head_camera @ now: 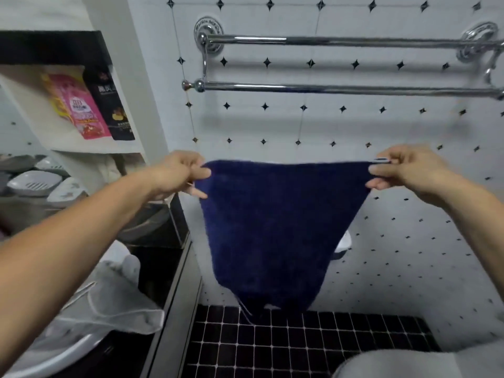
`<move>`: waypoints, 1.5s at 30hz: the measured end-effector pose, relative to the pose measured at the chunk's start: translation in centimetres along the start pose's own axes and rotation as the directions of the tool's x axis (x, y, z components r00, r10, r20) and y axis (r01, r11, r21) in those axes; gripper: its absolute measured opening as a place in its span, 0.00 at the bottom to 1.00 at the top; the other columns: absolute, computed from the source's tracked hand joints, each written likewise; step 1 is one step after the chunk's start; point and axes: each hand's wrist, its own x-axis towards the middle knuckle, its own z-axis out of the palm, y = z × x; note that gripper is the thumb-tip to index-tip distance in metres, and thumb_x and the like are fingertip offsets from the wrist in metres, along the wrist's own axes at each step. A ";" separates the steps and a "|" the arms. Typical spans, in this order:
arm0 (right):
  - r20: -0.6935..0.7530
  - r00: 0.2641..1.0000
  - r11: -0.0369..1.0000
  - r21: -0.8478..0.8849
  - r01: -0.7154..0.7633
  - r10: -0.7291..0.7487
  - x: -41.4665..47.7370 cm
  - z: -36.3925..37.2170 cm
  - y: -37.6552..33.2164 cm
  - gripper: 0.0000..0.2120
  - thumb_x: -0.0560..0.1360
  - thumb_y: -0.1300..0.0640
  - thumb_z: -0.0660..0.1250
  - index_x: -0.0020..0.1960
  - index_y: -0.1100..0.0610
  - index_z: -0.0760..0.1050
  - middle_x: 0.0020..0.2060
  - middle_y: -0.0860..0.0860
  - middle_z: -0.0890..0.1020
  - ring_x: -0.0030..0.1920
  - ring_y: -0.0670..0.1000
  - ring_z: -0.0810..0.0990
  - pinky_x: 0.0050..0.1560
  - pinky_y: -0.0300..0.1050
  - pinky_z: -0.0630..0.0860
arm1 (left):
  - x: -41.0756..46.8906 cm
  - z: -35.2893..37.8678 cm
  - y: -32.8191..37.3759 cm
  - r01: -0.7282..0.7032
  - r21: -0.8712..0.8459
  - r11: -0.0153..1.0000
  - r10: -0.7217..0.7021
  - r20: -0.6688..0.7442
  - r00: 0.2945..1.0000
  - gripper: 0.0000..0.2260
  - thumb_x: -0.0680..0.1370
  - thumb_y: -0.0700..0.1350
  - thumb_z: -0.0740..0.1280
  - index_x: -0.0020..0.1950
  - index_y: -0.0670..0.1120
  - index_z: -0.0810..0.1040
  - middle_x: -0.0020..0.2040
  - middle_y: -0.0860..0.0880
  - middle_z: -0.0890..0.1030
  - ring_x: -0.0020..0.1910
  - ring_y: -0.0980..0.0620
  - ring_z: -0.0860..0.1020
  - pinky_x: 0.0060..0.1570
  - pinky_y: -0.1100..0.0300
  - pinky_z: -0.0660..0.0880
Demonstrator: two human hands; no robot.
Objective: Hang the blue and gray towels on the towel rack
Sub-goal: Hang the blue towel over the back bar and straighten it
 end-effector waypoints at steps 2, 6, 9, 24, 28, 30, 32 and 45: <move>-0.145 0.985 0.979 0.170 0.116 -0.091 0.4 1.0 0.4 0.02 0.75 0.69 0.68 0.46 0.64 0.77 0.30 0.52 0.85 0.32 0.51 0.86 0.34 0.35 0.80 | 1.1 -0.6 0.8 -0.141 -0.207 0.968 0.089 -0.241 0.966 0.09 0.79 0.34 0.64 0.40 0.43 0.71 0.34 0.46 0.76 0.36 0.49 0.77 0.34 0.57 0.82; 0.081 0.986 0.985 -0.111 -0.135 0.145 -0.1 2.8 1.7 0.04 0.74 0.69 0.69 0.49 0.68 0.77 0.34 0.60 0.85 0.33 0.56 0.86 0.36 0.41 0.83 | 0.5 0.7 0.5 0.005 0.180 0.984 -0.041 0.196 0.980 0.06 0.78 0.30 0.64 0.45 0.40 0.74 0.38 0.42 0.75 0.36 0.50 0.80 0.37 0.54 0.83; 0.031 0.998 0.981 0.184 -0.054 0.049 -0.2 1.5 0.5 0.02 0.76 0.68 0.67 0.45 0.63 0.77 0.36 0.57 0.84 0.34 0.52 0.86 0.37 0.37 0.82 | 0.7 -0.9 1.0 -0.053 -0.039 0.998 0.055 0.061 0.997 0.08 0.78 0.30 0.62 0.44 0.41 0.75 0.38 0.44 0.77 0.40 0.49 0.80 0.38 0.54 0.83; -0.109 0.989 0.984 0.162 -0.079 0.097 1.8 1.8 -0.3 0.08 0.74 0.64 0.72 0.51 0.67 0.78 0.28 0.56 0.83 0.28 0.51 0.84 0.27 0.37 0.80 | 2.8 -1.5 2.2 -0.101 0.011 0.995 0.100 -0.295 0.950 0.05 0.80 0.36 0.64 0.44 0.41 0.74 0.36 0.44 0.76 0.31 0.48 0.76 0.25 0.59 0.79; -0.117 0.986 0.940 0.333 -0.078 0.123 2.5 2.5 -1.8 0.02 0.78 0.63 0.68 0.47 0.62 0.75 0.41 0.58 0.81 0.32 0.56 0.86 0.28 0.40 0.81 | 3.6 -1.0 3.5 -0.074 -0.091 0.993 0.030 -0.412 0.910 0.05 0.81 0.39 0.64 0.45 0.44 0.73 0.36 0.46 0.74 0.30 0.50 0.74 0.23 0.58 0.78; -0.084 0.987 0.895 0.437 -0.085 0.135 3.0 2.6 -2.7 0.03 0.79 0.62 0.65 0.48 0.58 0.72 0.44 0.55 0.78 0.37 0.59 0.87 0.31 0.43 0.82 | 4.1 -0.7 4.2 -0.090 -0.208 0.974 -0.004 -0.413 0.911 0.05 0.81 0.39 0.63 0.45 0.43 0.73 0.40 0.44 0.75 0.36 0.49 0.76 0.25 0.57 0.80; -0.066 0.988 0.862 0.500 -0.089 0.140 3.7 2.5 -3.3 0.04 0.80 0.61 0.64 0.53 0.59 0.70 0.47 0.56 0.78 0.40 0.60 0.87 0.34 0.45 0.84 | 4.5 -0.3 4.8 -0.115 -0.315 0.942 -0.030 -0.421 0.906 0.05 0.81 0.38 0.63 0.45 0.40 0.73 0.43 0.42 0.76 0.41 0.47 0.78 0.28 0.59 0.81; -0.237 0.956 0.701 0.711 0.050 0.172 9.4 1.5 -2.2 0.11 0.73 0.76 0.66 0.54 0.70 0.75 0.47 0.64 0.83 0.40 0.55 0.87 0.40 0.40 0.83 | 9.1 2.7 6.1 -0.341 -0.520 0.783 -0.057 -0.605 0.794 0.09 0.78 0.31 0.62 0.44 0.43 0.68 0.39 0.48 0.70 0.35 0.55 0.75 0.38 0.56 0.82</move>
